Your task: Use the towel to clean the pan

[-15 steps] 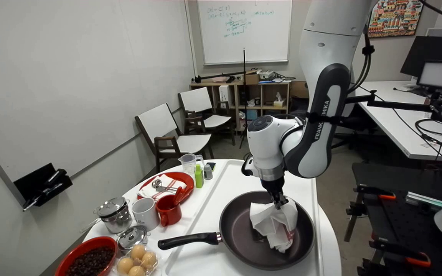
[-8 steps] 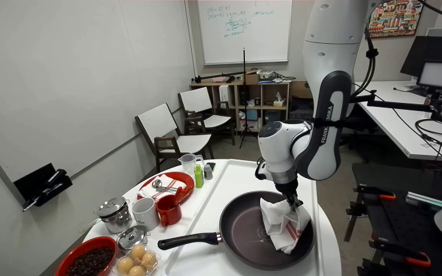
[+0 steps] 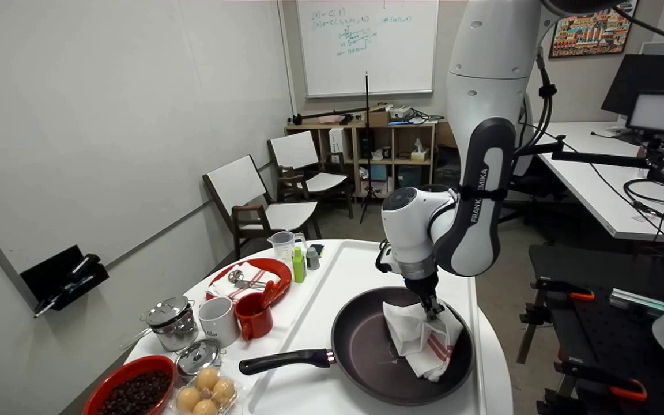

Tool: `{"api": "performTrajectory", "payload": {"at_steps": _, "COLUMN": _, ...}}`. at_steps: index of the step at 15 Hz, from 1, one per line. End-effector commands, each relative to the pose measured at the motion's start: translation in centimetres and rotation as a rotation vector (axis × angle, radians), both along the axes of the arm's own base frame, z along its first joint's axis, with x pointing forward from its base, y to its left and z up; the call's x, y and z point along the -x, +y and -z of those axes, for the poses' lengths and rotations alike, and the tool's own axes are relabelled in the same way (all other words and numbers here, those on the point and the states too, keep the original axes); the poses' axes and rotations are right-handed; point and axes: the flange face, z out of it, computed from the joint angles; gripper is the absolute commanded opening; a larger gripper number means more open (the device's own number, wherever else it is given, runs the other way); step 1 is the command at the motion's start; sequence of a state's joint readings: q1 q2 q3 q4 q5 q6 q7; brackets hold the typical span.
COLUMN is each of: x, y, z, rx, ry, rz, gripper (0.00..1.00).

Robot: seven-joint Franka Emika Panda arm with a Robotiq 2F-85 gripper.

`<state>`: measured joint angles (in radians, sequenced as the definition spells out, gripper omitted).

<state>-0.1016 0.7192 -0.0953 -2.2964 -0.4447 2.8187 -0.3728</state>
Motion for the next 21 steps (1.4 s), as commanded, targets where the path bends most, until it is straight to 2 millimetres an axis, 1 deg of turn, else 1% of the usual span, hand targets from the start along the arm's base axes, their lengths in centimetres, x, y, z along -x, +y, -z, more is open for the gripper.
{"api": "performTrajectory", "payload": {"at_steps": 1, "x": -2.6, "y": 0.3, "z": -1.1, "rx": -0.014, "ry": -0.096, "rz": 0.049, "gripper": 0.01}}
{"api": "performTrajectory", "payload": {"at_steps": 3, "x": -3.5, "y": 0.6, "z": -2.0, "rx": -0.033, "ry": -0.143, "rz": 0.065, "gripper": 0.01}}
{"api": "performTrajectory", "payload": {"at_steps": 5, "x": -4.0, "y": 1.4, "z": -2.6, "rx": -0.065, "ry": -0.176, "rz": 0.066, "gripper": 0.01}}
{"api": "performTrajectory", "payload": {"at_steps": 7, "x": -4.2, "y": 2.8, "z": -2.6, "rx": -0.106, "ry": -0.193, "rz": 0.062, "gripper": 0.01}}
{"api": "performTrajectory", "payload": {"at_steps": 11, "x": -4.2, "y": 6.5, "z": -2.4, "rx": -0.189, "ry": -0.177, "rz": 0.022, "gripper": 0.01}}
{"api": "performTrajectory", "payload": {"at_steps": 14, "x": -3.4, "y": 9.1, "z": -2.5, "rx": -0.234, "ry": -0.165, "rz": -0.044, "gripper": 0.01}}
{"api": "performTrajectory", "payload": {"at_steps": 16, "x": -2.5, "y": 10.2, "z": -2.3, "rx": -0.249, "ry": -0.15, "rz": -0.09, "gripper": 0.01}}
{"api": "performTrajectory", "payload": {"at_steps": 19, "x": -0.9, "y": 10.6, "z": -1.3, "rx": -0.265, "ry": -0.089, "rz": -0.14, "gripper": 0.01}}
{"api": "performTrajectory", "payload": {"at_steps": 21, "x": 0.7, "y": 9.7, "z": -0.6, "rx": -0.248, "ry": -0.03, "rz": -0.171, "gripper": 0.01}}
